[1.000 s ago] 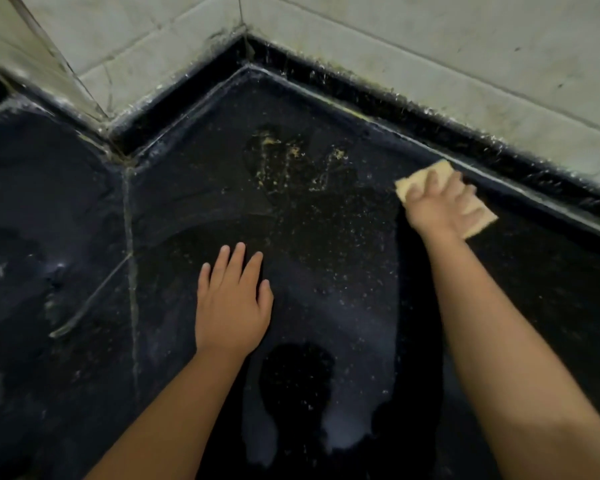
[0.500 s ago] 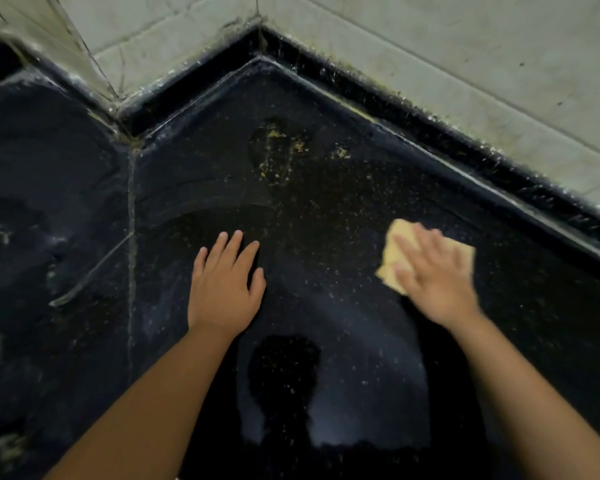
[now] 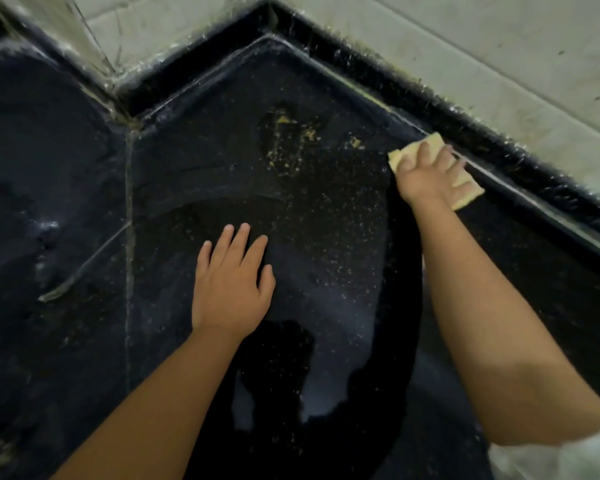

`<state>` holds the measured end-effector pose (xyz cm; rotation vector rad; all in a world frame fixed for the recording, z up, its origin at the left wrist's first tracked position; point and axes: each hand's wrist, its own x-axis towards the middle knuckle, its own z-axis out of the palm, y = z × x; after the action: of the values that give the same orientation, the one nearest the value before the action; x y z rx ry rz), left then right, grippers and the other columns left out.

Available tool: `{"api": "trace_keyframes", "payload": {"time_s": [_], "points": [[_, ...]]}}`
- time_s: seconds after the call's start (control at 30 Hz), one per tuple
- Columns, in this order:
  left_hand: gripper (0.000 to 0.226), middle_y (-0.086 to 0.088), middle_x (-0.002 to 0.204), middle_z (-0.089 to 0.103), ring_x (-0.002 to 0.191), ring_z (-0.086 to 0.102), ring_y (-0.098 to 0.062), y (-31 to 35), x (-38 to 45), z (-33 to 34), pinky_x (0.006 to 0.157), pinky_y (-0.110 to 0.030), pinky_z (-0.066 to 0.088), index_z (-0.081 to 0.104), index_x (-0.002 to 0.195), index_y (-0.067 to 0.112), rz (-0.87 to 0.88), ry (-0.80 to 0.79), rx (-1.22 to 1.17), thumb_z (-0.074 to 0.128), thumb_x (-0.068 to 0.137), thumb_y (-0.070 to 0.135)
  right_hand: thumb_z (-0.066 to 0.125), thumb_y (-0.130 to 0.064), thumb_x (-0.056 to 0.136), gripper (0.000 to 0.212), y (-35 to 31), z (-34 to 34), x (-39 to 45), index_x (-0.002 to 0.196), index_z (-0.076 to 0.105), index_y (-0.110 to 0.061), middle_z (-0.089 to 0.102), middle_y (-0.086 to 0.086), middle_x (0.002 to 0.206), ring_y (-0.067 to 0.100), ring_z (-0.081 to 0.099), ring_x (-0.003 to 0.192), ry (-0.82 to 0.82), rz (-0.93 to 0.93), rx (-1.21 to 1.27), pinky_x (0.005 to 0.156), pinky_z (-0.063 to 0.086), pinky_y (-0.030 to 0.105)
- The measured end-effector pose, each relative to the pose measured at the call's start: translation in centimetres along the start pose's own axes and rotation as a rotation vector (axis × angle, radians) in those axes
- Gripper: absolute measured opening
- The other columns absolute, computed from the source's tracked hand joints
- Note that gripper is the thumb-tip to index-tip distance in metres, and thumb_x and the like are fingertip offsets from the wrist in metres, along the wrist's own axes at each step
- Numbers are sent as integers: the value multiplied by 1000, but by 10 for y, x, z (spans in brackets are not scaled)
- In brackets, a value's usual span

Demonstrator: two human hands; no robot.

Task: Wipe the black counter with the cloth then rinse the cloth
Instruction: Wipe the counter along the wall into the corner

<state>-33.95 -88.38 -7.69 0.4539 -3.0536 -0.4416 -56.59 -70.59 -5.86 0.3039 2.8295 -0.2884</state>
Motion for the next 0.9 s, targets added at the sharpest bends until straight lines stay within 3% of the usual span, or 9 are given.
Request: {"api": "trace_keyframes", "payload": {"time_s": [0.27, 0.43, 0.57, 0.67, 0.8, 0.9], "points": [[50, -18, 126, 57, 120, 50, -36, -3, 2, 3, 98, -51, 33, 62, 116, 7, 16, 34, 32, 33, 84, 32, 19, -42, 98, 52, -103, 26, -12, 147, 9, -30, -10, 0, 157, 27, -11, 144, -107, -535, -61, 113, -6, 53], [49, -17, 124, 59, 117, 53, -36, -2, 2, 4, 96, -53, 34, 64, 114, 8, 16, 49, 55, 33, 84, 32, 20, -41, 98, 49, -58, 34, -67, 146, 11, -35, -8, -5, 157, 19, -10, 144, -150, -808, -168, 115, -4, 44], [50, -18, 123, 59, 117, 53, -37, -1, 2, 2, 96, -53, 35, 63, 114, 7, 14, 49, 57, 32, 84, 32, 19, -48, 97, 50, 28, 17, -76, 145, 13, -38, -6, -7, 157, 17, -7, 145, -132, -660, -216, 115, -1, 40], [51, -18, 125, 58, 119, 51, -37, -2, 1, 3, 98, -52, 33, 62, 116, 7, 13, 49, 38, 32, 85, 33, 24, -41, 98, 49, 50, 1, -45, 146, 15, -34, -3, -3, 158, 20, -4, 145, -85, -466, -187, 115, 0, 44], [49, -17, 124, 59, 118, 52, -36, -3, 1, 7, 97, -52, 34, 63, 115, 7, 27, 86, 56, 33, 84, 32, 20, -42, 98, 50, 9, -2, -3, 147, 13, -30, -6, -2, 158, 21, -8, 145, -27, -376, -132, 115, -4, 47], [48, -16, 125, 59, 119, 52, -34, -4, 2, 8, 98, -50, 28, 63, 115, 9, 24, 102, 68, 34, 84, 32, 18, -43, 98, 51, -47, 3, 22, 147, 11, -29, -8, -1, 157, 23, -10, 144, -32, -415, -126, 114, -5, 49]]}}
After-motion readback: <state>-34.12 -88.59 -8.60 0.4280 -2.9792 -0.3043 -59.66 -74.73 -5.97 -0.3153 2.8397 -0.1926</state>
